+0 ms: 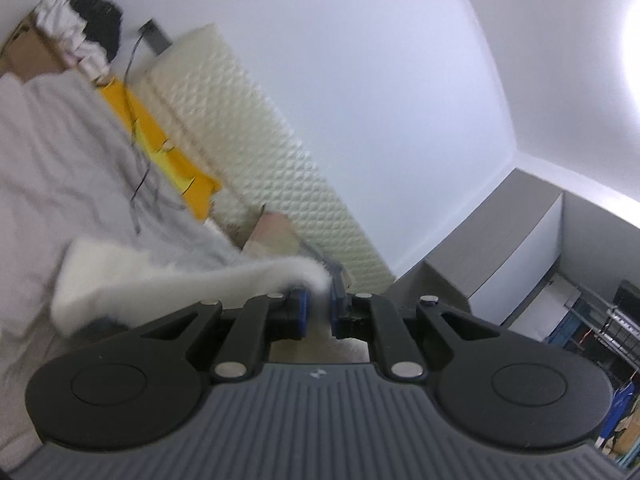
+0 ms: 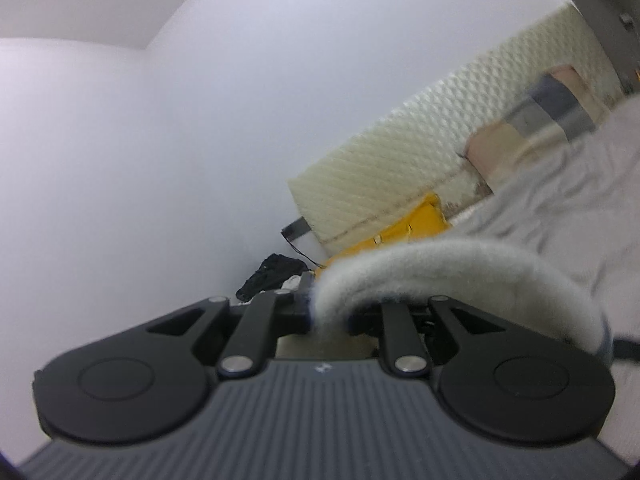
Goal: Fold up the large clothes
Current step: 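Lift the sweater with both grippers and shake it out above the bed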
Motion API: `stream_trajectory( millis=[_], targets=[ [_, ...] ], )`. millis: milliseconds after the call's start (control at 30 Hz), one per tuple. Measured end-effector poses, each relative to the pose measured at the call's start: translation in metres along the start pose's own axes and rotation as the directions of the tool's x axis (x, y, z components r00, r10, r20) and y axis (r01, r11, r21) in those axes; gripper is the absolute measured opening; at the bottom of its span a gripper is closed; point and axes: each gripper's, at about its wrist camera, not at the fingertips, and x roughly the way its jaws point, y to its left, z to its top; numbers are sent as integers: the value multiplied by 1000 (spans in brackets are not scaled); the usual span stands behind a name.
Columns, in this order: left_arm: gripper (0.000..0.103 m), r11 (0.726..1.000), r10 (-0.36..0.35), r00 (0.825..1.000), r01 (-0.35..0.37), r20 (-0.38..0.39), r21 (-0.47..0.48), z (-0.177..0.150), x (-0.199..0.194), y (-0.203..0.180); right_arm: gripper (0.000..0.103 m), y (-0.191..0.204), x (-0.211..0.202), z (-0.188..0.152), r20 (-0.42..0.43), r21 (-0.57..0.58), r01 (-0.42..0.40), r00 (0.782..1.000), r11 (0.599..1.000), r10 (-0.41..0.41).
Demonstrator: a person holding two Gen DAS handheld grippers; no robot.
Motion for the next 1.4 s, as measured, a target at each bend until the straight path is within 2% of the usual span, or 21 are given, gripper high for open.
stream_trajectory(
  millis=[233, 500, 633, 767, 833, 933, 1067, 1233, 1400],
  targets=[
    [12, 993, -64, 995, 55, 82, 104, 77, -13, -94, 17, 67, -10, 83, 55, -72, -66, 996, 995, 70],
    [12, 959, -143, 975, 94, 170, 267, 172, -23, -216, 17, 140, -16, 178, 137, -218, -113, 980, 969, 146],
    [13, 947, -155, 969, 90, 194, 309, 212, -1, -255, 17, 158, 0, 219, 168, -274, -108, 973, 956, 158],
    [13, 941, -93, 979, 26, 184, 336, 235, 52, -259, 17, 145, 49, 237, 147, -295, -42, 985, 954, 89],
    [13, 939, -35, 986, -24, 164, 344, 238, 92, -244, 17, 122, 86, 234, 109, -273, -3, 994, 962, 34],
    [13, 941, 42, 992, -81, 123, 329, 233, 156, -202, 17, 71, 146, 215, 47, -233, 53, 998, 971, -43],
    [13, 939, 152, 987, -161, 55, 304, 216, 251, -122, 17, -11, 230, 174, -19, -177, 98, 995, 979, -103],
    [13, 932, 281, 958, -256, -62, 257, 182, 375, 9, 17, -112, 351, 115, -112, -95, 178, 976, 979, -189],
    [13, 914, 374, 913, -331, -166, 234, 125, 480, 156, 17, -220, 454, 43, -224, -40, 255, 940, 966, -257]
  ],
)
